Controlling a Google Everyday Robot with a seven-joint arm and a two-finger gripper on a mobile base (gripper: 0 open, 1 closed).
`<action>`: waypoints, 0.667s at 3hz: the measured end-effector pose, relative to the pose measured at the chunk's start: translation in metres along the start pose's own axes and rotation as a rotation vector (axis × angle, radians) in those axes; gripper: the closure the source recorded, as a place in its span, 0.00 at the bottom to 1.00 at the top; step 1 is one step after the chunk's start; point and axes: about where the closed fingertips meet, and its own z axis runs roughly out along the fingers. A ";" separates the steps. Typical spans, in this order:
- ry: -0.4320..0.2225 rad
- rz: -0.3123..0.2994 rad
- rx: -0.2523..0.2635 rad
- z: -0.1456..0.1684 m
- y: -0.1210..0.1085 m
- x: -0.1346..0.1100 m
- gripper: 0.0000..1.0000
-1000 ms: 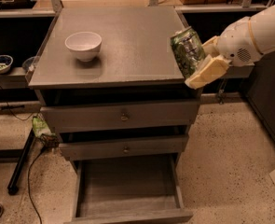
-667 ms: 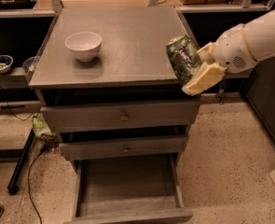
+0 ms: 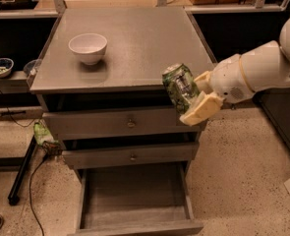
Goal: Place green can into bottom drawer
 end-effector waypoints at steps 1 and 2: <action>-0.020 0.047 -0.060 0.025 0.025 0.012 1.00; -0.021 0.047 -0.060 0.025 0.025 0.012 1.00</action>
Offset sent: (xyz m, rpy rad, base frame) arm -0.0139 0.0123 -0.0242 0.0341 0.0548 0.0102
